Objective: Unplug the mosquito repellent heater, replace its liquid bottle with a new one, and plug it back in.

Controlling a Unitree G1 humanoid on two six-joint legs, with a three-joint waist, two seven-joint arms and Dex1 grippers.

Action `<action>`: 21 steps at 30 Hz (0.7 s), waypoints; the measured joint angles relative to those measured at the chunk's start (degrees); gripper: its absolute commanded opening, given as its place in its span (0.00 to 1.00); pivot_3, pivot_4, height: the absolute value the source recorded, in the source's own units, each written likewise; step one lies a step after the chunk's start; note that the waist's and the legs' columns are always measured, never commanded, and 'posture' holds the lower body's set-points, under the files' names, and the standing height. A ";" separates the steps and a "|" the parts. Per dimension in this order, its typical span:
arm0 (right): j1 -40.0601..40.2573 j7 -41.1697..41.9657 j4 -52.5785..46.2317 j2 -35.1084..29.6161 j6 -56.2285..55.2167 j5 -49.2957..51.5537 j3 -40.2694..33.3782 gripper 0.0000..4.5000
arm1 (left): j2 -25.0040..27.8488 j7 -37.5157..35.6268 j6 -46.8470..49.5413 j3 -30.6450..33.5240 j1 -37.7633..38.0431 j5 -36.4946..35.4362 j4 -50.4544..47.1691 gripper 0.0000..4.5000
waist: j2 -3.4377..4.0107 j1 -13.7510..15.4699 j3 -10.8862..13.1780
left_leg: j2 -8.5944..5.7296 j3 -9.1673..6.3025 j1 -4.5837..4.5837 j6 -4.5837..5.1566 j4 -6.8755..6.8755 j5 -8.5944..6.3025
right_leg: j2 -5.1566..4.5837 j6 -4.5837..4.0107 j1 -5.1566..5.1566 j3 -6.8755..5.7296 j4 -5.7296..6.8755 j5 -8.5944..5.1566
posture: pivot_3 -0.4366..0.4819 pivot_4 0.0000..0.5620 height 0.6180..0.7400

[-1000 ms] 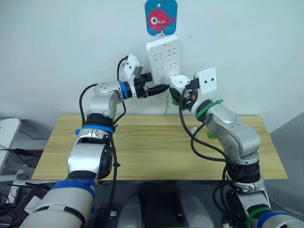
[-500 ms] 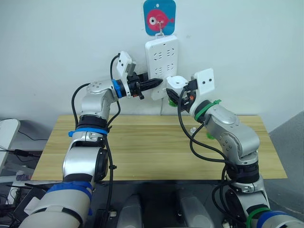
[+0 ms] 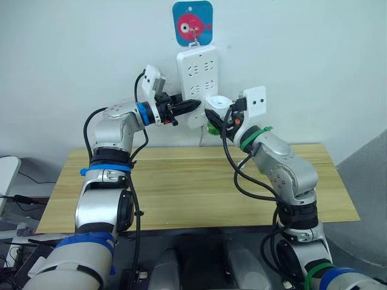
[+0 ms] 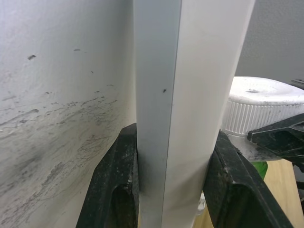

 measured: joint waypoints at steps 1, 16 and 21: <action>0.02 0.58 -0.03 -0.66 -0.32 -0.23 0.32 0.83 | -0.06 -0.01 -0.41 -0.03 0.07 0.01 -0.01 0.29 | 0.00 0.00 0.00 | -0.01 0.00 0.00 0.00 0.00 0.00 | 0.00 0.00 0.00 0.00 0.00 0.00 | 0.36 0.28 1.00; 7.68 8.24 -16.10 -14.67 12.65 7.90 -3.21 1.00 | -2.30 1.58 -12.52 -2.66 -0.79 -0.05 4.89 0.45 | -0.04 2.42 -0.13 | -0.05 0.03 -0.16 0.19 -0.29 -0.14 | -0.35 0.25 0.04 -0.03 -0.47 -0.20 | 0.34 0.31 1.00; 9.03 9.64 -18.53 -15.30 15.50 12.39 -4.40 0.71 | -0.13 1.55 -15.08 -3.18 1.93 0.61 5.42 0.77 | -0.04 1.52 -0.15 | -0.04 0.04 -0.07 0.19 -0.18 -0.15 | -0.09 0.24 0.08 0.02 -0.37 -0.20 | 0.35 0.31 1.00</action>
